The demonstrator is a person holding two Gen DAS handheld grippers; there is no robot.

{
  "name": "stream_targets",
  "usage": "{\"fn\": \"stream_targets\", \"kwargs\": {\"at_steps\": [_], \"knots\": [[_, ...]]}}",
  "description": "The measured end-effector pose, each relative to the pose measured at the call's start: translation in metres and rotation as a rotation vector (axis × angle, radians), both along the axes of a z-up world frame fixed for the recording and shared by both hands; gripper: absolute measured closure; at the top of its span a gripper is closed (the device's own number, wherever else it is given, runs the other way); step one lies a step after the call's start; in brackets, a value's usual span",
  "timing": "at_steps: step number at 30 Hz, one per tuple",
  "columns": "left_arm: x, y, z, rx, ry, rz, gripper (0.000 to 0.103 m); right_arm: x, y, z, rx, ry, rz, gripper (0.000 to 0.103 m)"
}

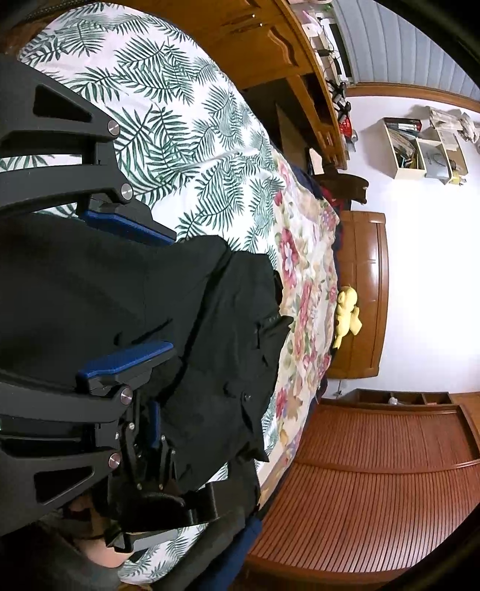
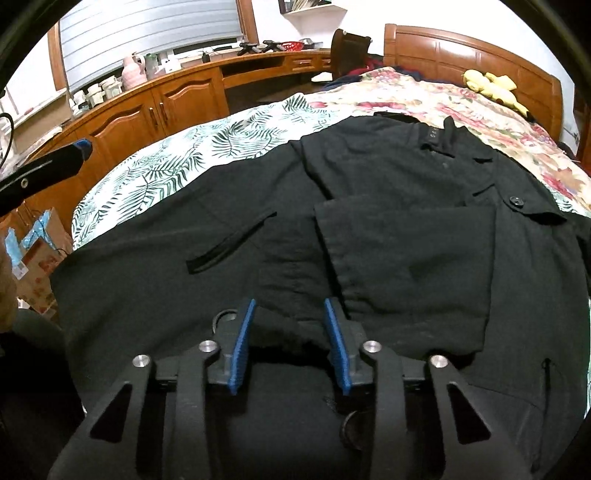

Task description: Fold large clothes

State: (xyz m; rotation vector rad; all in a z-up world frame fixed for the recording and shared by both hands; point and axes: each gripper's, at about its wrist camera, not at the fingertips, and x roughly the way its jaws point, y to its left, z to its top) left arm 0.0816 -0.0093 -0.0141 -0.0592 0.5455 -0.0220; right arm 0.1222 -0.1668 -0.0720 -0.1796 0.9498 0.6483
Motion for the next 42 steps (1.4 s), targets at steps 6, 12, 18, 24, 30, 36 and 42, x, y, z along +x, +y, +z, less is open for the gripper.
{"fn": "stream_targets", "kwargs": {"at_steps": [6,12,18,24,30,36,42], "knots": [[0.004,-0.002,-0.003,-0.007,0.013,-0.015,0.047,-0.001,0.001,0.007,0.018,-0.011,0.02,0.083],[0.005,-0.006,0.001,0.003,0.019,-0.027,0.047,-0.006,-0.007,0.028,0.061,-0.074,0.002,0.087],[-0.006,-0.016,0.002,0.007,-0.001,-0.06,0.047,-0.017,-0.035,0.071,0.133,-0.168,-0.063,0.089],[0.002,-0.025,0.004,0.012,-0.008,-0.112,0.047,-0.032,-0.075,0.111,0.21,-0.247,-0.162,0.089],[0.018,-0.023,0.0,0.004,-0.015,-0.149,0.047,-0.048,-0.103,0.121,0.201,-0.271,-0.249,0.089],[0.041,-0.026,-0.006,0.012,-0.004,-0.18,0.047,-0.056,-0.11,0.108,0.139,-0.24,-0.292,0.089],[0.063,-0.034,-0.01,0.029,-0.03,-0.204,0.047,-0.066,-0.127,0.079,0.086,-0.162,-0.343,0.089]]}}
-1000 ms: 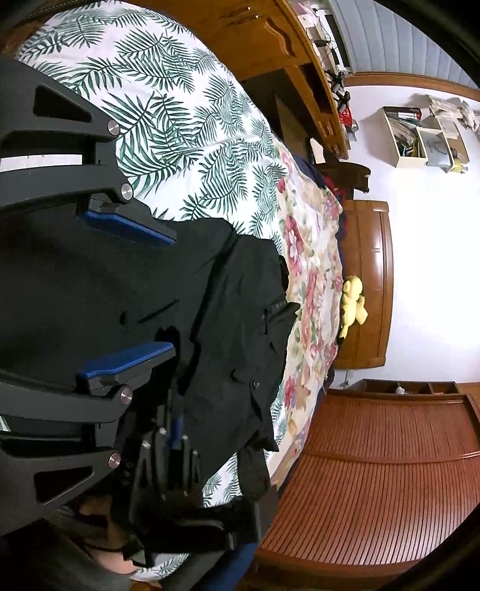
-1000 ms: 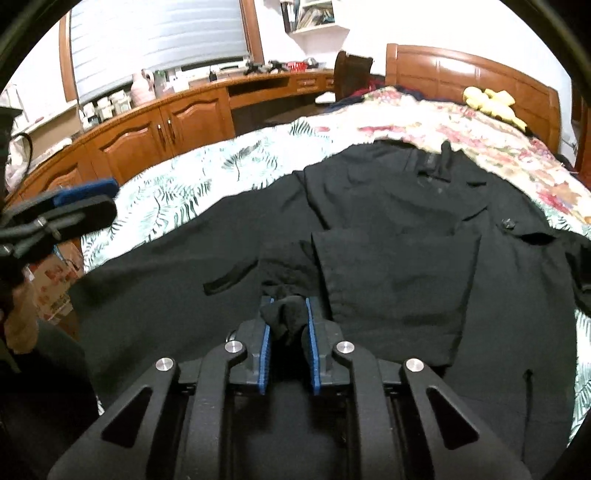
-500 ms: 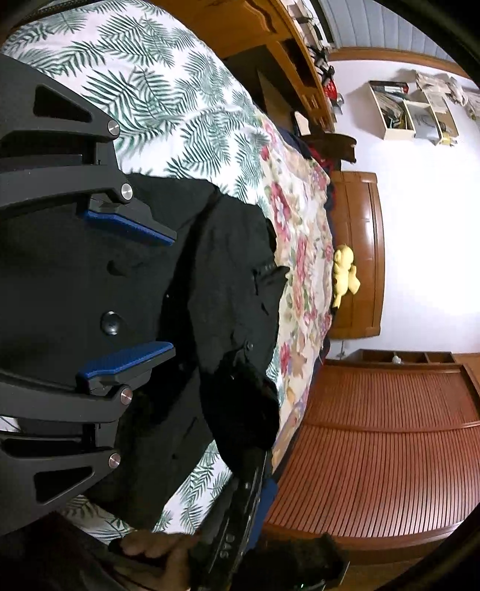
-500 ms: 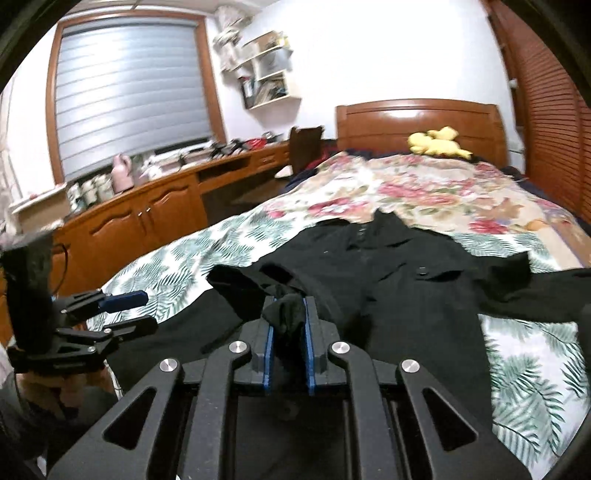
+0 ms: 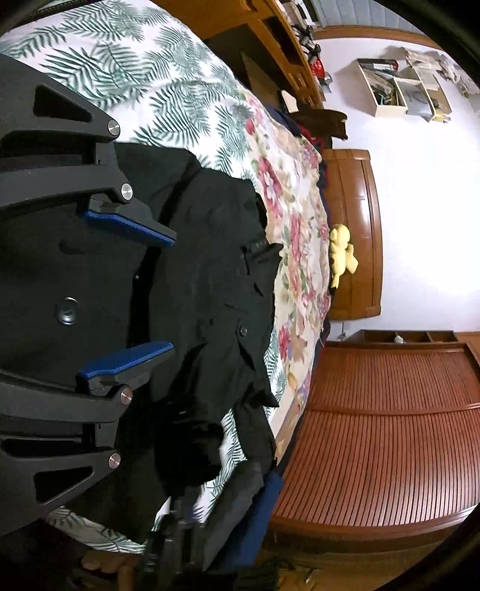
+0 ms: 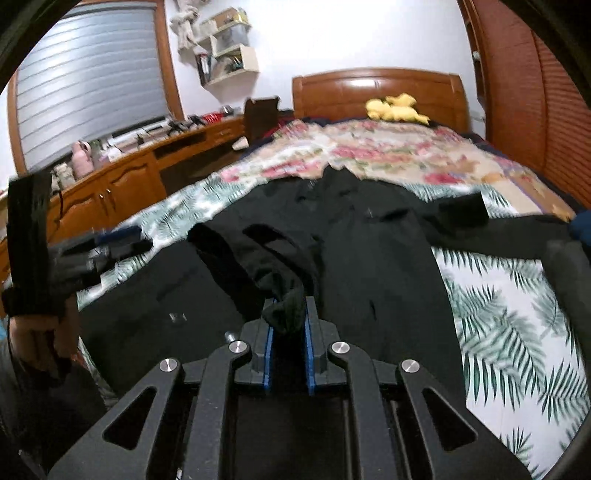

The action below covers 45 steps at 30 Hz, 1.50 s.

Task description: Fold large clothes

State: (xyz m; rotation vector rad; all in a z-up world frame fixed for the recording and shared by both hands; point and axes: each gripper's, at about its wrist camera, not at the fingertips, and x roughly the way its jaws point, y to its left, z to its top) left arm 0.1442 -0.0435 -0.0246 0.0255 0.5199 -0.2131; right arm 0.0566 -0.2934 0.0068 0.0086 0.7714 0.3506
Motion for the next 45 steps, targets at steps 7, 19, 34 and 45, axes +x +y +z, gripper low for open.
{"fn": "stream_targets", "kwargs": {"at_steps": [7,19,34,45], "knots": [[0.009,-0.003,-0.023,-0.03,0.006,-0.024,0.047,-0.011,-0.001,-0.022,-0.04,0.073,-0.01,0.089],[0.015,-0.002,-0.031,-0.054,0.017,-0.042,0.047,-0.023,0.014,-0.026,-0.132,0.099,-0.02,0.069],[-0.005,0.014,-0.021,-0.078,-0.008,-0.033,0.047,-0.029,0.072,-0.006,-0.199,0.072,0.055,0.056],[-0.011,0.025,-0.019,-0.099,-0.015,-0.001,0.047,-0.006,0.094,-0.026,-0.266,0.107,0.033,0.056]]}}
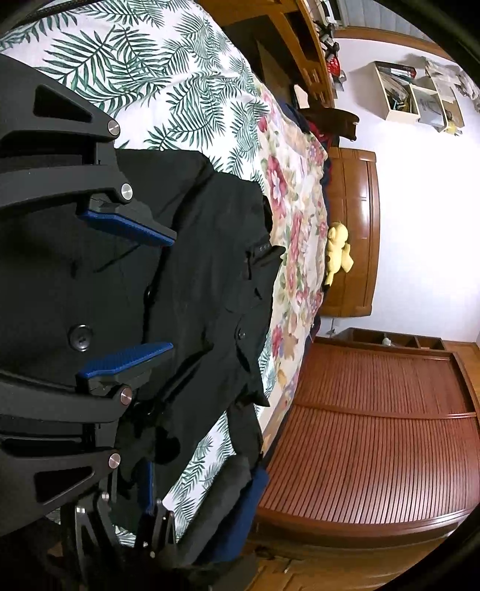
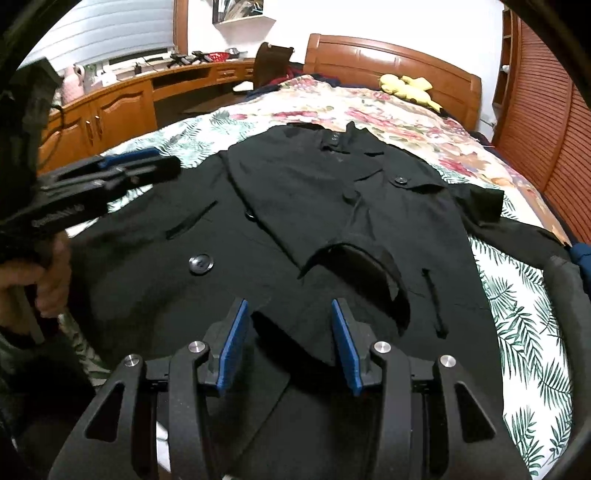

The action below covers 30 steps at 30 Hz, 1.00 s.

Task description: Fold large clothes

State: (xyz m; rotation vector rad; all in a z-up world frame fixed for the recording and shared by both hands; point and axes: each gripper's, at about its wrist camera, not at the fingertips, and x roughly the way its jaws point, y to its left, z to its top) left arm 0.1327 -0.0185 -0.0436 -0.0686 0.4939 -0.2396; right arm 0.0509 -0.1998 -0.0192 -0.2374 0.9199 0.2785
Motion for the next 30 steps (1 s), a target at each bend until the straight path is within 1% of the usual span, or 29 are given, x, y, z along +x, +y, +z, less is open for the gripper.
{"fn": "stream_targets", "kwargs": {"at_steps": [6,9,12,13,14,15,16,17,18,20,24,25,30], "knots": [[0.0,-0.002,0.0,-0.003,0.007,0.0,0.047,0.004,0.011,-0.013,-0.033,0.037,0.004,0.056],[0.0,-0.003,0.001,-0.003,0.007,-0.002,0.047,0.006,0.014,-0.024,-0.078,0.069,-0.005,0.056],[0.001,-0.003,0.001,-0.005,0.007,-0.003,0.047,0.007,0.011,-0.03,-0.095,0.083,-0.012,0.056],[0.001,-0.003,0.001,-0.005,0.008,-0.003,0.047,0.007,0.01,-0.031,-0.093,0.084,-0.007,0.059],[0.002,-0.003,0.001,-0.006,0.009,-0.003,0.047,0.007,0.009,-0.031,-0.091,0.088,0.001,0.074],[0.003,-0.003,0.001,-0.006,0.009,-0.004,0.047,0.006,0.006,-0.03,-0.09,0.09,0.004,0.081],[0.003,-0.002,0.0,-0.006,0.009,-0.006,0.047,0.006,0.003,-0.027,-0.078,0.087,0.003,0.089],[0.004,-0.004,0.0,-0.006,0.009,-0.007,0.047,0.004,0.001,-0.024,-0.068,0.086,0.002,0.094],[0.005,-0.005,0.0,-0.006,0.01,-0.009,0.047,0.003,-0.005,-0.018,-0.049,0.079,-0.001,0.096],[0.006,-0.008,0.0,-0.001,0.009,-0.014,0.047,0.001,-0.011,-0.006,-0.035,0.046,-0.011,0.097],[0.006,-0.013,0.0,0.011,0.006,-0.026,0.047,-0.003,-0.031,0.034,-0.013,-0.046,-0.052,0.097],[0.007,-0.014,-0.001,0.012,0.008,-0.029,0.047,-0.002,-0.04,0.046,-0.014,-0.071,-0.072,0.097],[0.012,-0.019,-0.001,0.011,0.013,-0.035,0.047,0.01,-0.074,0.076,-0.052,-0.14,-0.168,0.096]]}}
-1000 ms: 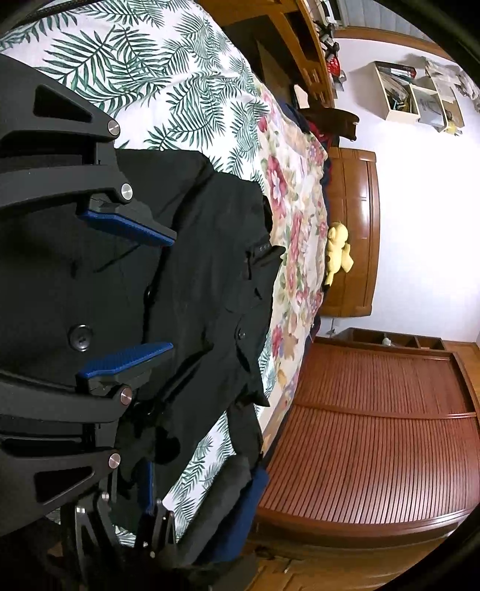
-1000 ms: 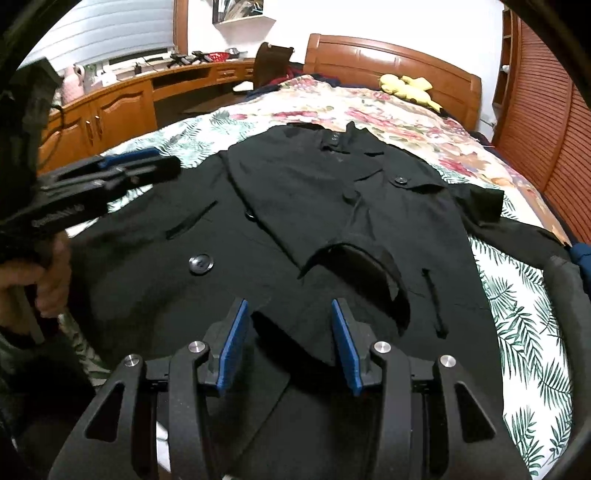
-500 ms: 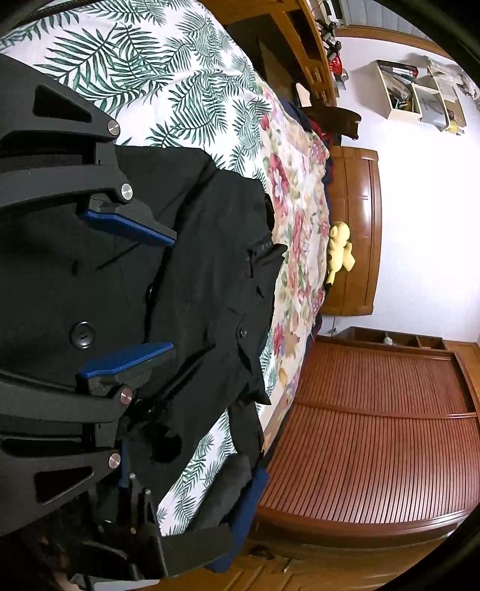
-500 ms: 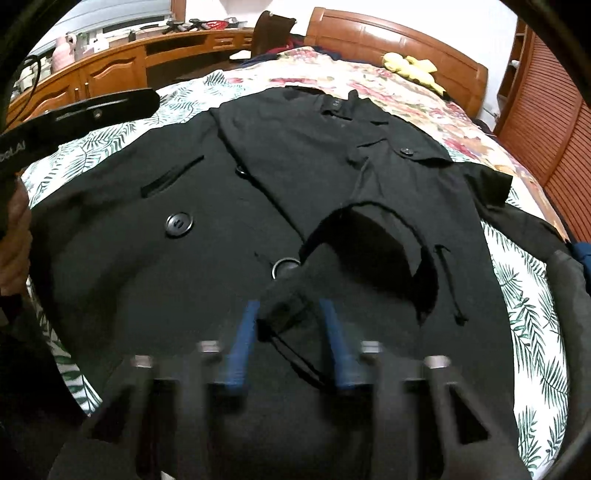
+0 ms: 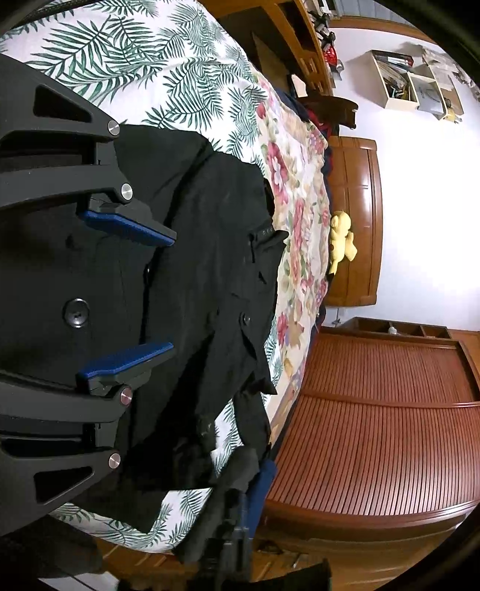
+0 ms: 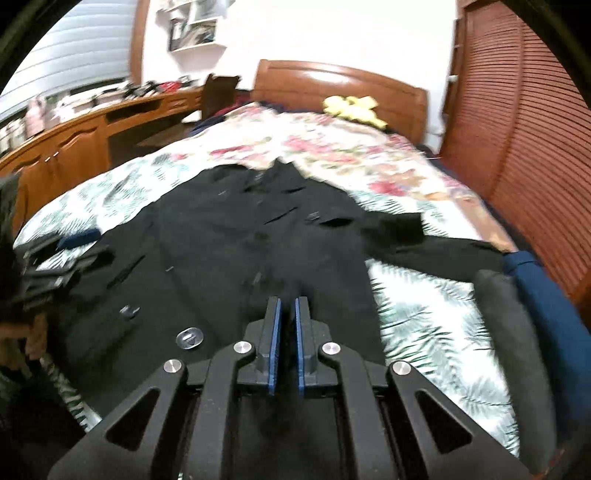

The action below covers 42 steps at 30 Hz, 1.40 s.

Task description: Fold large clothes

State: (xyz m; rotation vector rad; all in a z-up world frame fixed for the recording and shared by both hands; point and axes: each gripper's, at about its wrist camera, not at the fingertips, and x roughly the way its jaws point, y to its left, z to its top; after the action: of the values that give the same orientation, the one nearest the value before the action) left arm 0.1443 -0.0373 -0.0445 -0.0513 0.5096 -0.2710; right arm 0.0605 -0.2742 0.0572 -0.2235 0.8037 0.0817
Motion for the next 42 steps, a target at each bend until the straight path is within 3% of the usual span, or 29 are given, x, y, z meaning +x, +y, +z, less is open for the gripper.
{"fn": "stream_targets", "kwargs": {"at_steps": [2,8,18,31,38,42], "knots": [[0.002,-0.003,0.001,-0.003,-0.001,-0.003,0.047,0.003,-0.011,0.009,-0.017,-0.017,-0.027,0.096],[0.008,-0.016,0.001,0.004,-0.004,-0.022,0.047,0.004,-0.023,0.016,0.016,-0.044,-0.008,0.057],[0.019,-0.034,-0.004,0.031,-0.017,-0.018,0.047,0.031,-0.039,-0.017,0.013,-0.026,-0.016,0.056],[0.029,-0.046,-0.012,0.009,-0.051,-0.016,0.047,0.074,-0.07,-0.026,-0.004,-0.091,0.001,0.056],[0.035,-0.049,-0.011,0.003,-0.06,-0.021,0.047,0.108,-0.098,-0.038,0.036,-0.011,-0.008,0.056],[0.035,-0.05,-0.011,0.017,-0.085,-0.019,0.031,0.127,-0.117,-0.051,0.03,0.031,-0.045,0.056]]}}
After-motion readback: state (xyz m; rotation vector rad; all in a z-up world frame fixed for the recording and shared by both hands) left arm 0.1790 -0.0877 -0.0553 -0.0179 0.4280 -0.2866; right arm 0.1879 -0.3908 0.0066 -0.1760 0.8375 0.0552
